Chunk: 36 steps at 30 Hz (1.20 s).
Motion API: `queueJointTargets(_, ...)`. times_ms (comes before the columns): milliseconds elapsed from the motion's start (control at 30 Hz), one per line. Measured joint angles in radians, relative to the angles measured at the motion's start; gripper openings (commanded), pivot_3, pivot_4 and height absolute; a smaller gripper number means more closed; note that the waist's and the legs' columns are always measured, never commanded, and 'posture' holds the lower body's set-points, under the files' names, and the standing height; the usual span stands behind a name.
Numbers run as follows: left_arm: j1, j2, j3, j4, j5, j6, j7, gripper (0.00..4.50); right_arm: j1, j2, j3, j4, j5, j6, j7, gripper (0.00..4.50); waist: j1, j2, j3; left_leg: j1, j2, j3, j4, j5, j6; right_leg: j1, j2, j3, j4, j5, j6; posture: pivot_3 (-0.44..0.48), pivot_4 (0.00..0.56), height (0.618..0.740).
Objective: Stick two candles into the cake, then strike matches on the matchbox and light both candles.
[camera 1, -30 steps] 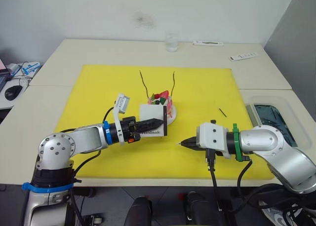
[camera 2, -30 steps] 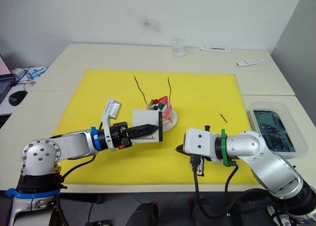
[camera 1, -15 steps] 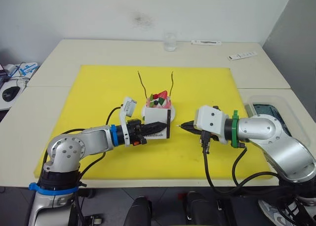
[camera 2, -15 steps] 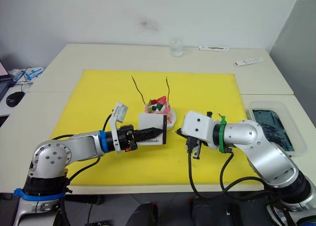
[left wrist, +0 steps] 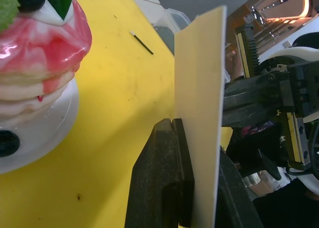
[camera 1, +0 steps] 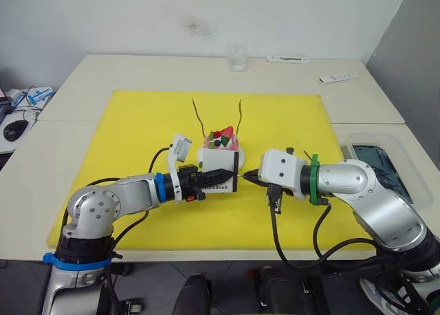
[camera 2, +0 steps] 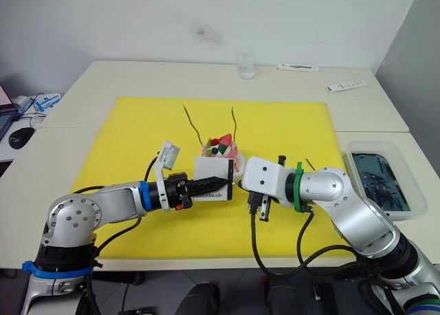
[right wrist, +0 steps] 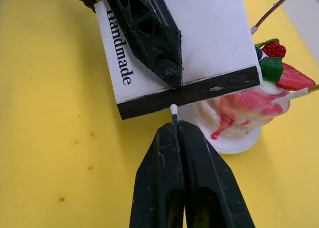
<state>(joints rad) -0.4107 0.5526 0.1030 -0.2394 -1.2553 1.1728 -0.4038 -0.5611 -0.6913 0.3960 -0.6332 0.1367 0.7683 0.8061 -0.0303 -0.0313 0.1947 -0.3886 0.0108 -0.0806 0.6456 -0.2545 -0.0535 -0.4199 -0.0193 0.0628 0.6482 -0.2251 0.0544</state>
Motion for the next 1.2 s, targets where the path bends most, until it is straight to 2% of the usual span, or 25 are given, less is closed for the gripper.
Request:
queueJointTargets(900,0.000,-0.012,0.017,0.010,0.017,0.023,0.008,0.00,-0.006,0.034,0.038,0.044,-0.054,-0.054,0.000,0.03,-0.001,0.000,0.000,0.000,0.000,0.000,0.000,0.000,0.000,0.000,0.000,0.000,0.000,0.000,0.000,0.000,0.150,0.740)
queueJointTargets(1067,-0.001,-0.043,0.037,0.033,0.000,0.042,0.050,0.00,-0.008,0.042,0.062,0.066,-0.101,-0.087,0.000,0.03,-0.001,0.000,0.000,0.000,0.000,0.000,0.000,0.000,0.000,0.000,0.000,0.000,0.000,0.000,0.000,0.000,0.150,0.740)
queueJointTargets(1200,-0.028,-0.075,0.062,0.092,-0.089,0.067,0.133,0.00,-0.004,0.024,0.089,0.070,-0.156,-0.143,0.013,0.03,0.000,0.000,0.000,0.000,0.000,-0.001,0.000,0.000,0.000,0.000,0.000,0.000,0.000,0.000,0.000,0.000,0.150,0.740)
